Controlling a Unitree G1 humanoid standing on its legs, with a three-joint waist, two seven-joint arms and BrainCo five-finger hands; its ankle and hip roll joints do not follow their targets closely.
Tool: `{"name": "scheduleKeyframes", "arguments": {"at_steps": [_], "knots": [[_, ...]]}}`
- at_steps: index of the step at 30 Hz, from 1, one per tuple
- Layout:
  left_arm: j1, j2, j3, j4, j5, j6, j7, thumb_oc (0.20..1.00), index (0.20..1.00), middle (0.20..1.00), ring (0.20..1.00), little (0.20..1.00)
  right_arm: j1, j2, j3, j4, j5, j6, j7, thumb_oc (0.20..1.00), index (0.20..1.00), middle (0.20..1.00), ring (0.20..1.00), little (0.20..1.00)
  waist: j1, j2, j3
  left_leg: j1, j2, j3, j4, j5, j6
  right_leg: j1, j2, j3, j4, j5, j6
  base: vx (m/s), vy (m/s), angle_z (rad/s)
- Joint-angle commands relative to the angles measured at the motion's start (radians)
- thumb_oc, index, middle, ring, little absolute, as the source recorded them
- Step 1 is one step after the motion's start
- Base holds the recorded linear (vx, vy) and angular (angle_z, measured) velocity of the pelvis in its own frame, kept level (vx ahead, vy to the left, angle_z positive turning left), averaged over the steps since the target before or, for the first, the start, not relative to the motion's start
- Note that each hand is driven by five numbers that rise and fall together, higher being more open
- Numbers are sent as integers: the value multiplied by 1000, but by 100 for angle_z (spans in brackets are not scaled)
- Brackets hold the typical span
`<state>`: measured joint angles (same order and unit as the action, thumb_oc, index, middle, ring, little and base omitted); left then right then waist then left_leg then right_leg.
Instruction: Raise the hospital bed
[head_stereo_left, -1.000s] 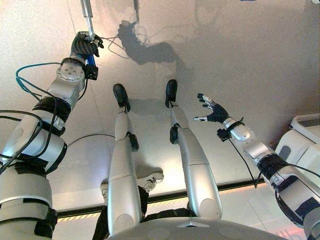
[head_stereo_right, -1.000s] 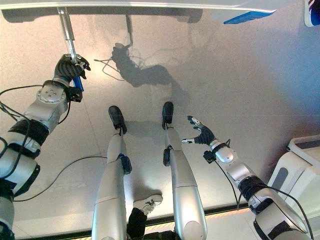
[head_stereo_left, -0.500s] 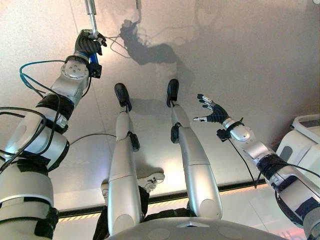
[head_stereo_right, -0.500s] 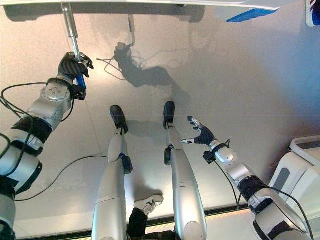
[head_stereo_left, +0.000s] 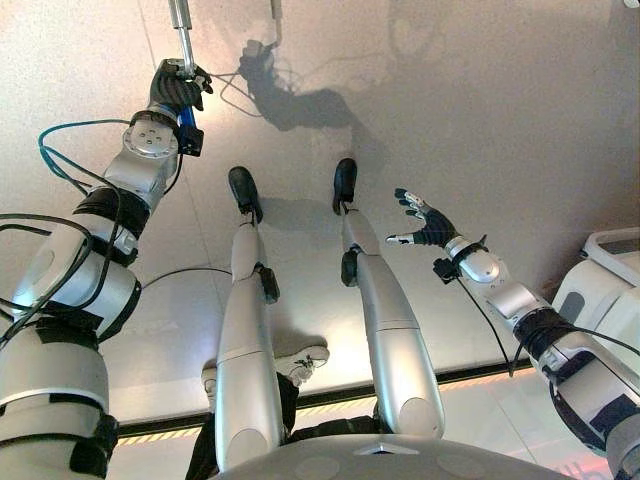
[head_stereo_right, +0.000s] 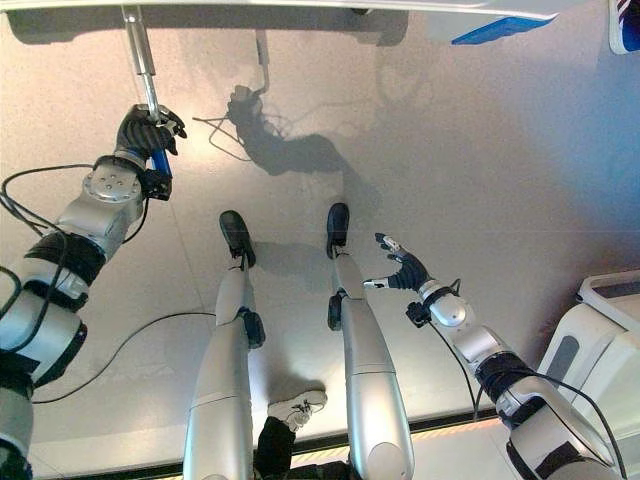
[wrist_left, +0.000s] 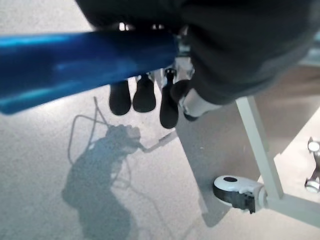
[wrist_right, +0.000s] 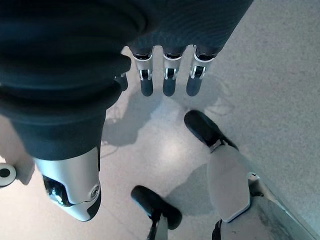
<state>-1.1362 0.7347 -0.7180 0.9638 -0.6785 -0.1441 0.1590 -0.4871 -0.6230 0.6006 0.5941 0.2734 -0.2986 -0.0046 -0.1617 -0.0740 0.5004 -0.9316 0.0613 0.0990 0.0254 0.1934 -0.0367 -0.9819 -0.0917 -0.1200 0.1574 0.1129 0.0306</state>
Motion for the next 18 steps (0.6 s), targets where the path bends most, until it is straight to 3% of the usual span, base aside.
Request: {"name": "scheduleKeyframes", "arguments": {"at_steps": [1,2,3,6,8,10,12,13,14,16,17,18], "knots": [[-31,-147,22,-75,73,-71,-51,253,253,253,253,253,14,-39,-12,-29,-14,-4,-9,1000,1000,1000,1000,1000,5,-6,19,48,-19,-7,86,-131,-18,10,65,29,-14,51,96,0,0,0],[-31,-147,23,-76,73,-71,-51,272,272,272,272,272,14,-39,-12,-30,-14,-4,-9,1000,1000,1000,1000,1000,5,-5,19,48,-19,-7,86,-131,-18,10,65,29,-14,51,96,0,0,0],[-21,-147,34,-71,69,-70,-47,231,231,231,231,231,15,-41,-14,-35,-14,-4,-9,1000,1000,1000,1000,1000,6,-7,19,47,-19,-8,87,-131,-18,10,64,29,-14,51,96,0,0,0],[0,-144,52,-62,66,-69,-48,219,219,219,219,219,19,-42,-19,-37,-14,-6,-10,1000,1000,1000,1000,1000,7,-8,19,45,-18,-8,89,-131,-18,8,64,29,-13,51,95,0,0,0],[24,-142,75,-38,71,-65,-47,351,351,351,351,351,20,-40,-23,-40,-17,-7,-12,1000,1000,1000,1000,1000,8,-10,19,43,-20,-9,91,-132,-17,9,64,29,-13,51,94,0,0,0],[40,-142,89,-23,74,-62,-51,319,319,319,319,319,23,-41,-26,-47,-18,-7,-11,1000,1000,1000,1000,1000,9,-12,19,43,-20,-9,92,-133,-17,7,63,30,-12,50,94,0,0,0],[50,-148,104,-6,78,-61,-48,347,347,347,347,347,21,-40,-25,-41,-19,-8,-10,1000,1000,1000,1000,1000,9,-12,19,42,-19,-10,94,-134,-17,7,63,28,-11,49,93,0,0,0],[56,-147,113,6,82,-59,-48,423,423,423,423,423,22,-39,-26,-43,-20,-8,-9,1000,1000,1000,1000,1000,10,-13,19,41,-18,-10,95,-134,-17,8,63,29,-11,49,93,0,0,0],[59,-149,117,9,83,-59,-48,438,438,438,438,438,22,-41,-27,-42,-19,-8,-10,1000,1000,1000,1000,1000,10,-14,19,41,-19,-10,96,-135,-17,7,62,28,-11,49,93,0,0,0],[65,-153,133,30,84,-58,-48,542,542,542,542,542,21,-41,-27,-39,-20,-9,-10,1000,1000,1000,1000,1000,11,-16,19,38,-19,-11,97,-136,-17,6,62,27,-11,50,94,0,0,0],[67,-155,136,34,89,-58,-47,730,730,730,730,730,18,-40,-26,-39,-22,-10,-11,1000,1000,1000,1000,1000,11,-17,19,37,-19,-12,97,-136,-17,6,61,26,-12,50,94,0,0,0],[68,-157,140,37,87,-60,-47,1000,1000,1000,1000,1000,18,-38,-28,-36,-21,-11,-12,1000,1000,1000,1000,1000,11,-19,19,36,-19,-12,98,-137,-16,5,61,26,-11,50,94,0,0,0]]}}
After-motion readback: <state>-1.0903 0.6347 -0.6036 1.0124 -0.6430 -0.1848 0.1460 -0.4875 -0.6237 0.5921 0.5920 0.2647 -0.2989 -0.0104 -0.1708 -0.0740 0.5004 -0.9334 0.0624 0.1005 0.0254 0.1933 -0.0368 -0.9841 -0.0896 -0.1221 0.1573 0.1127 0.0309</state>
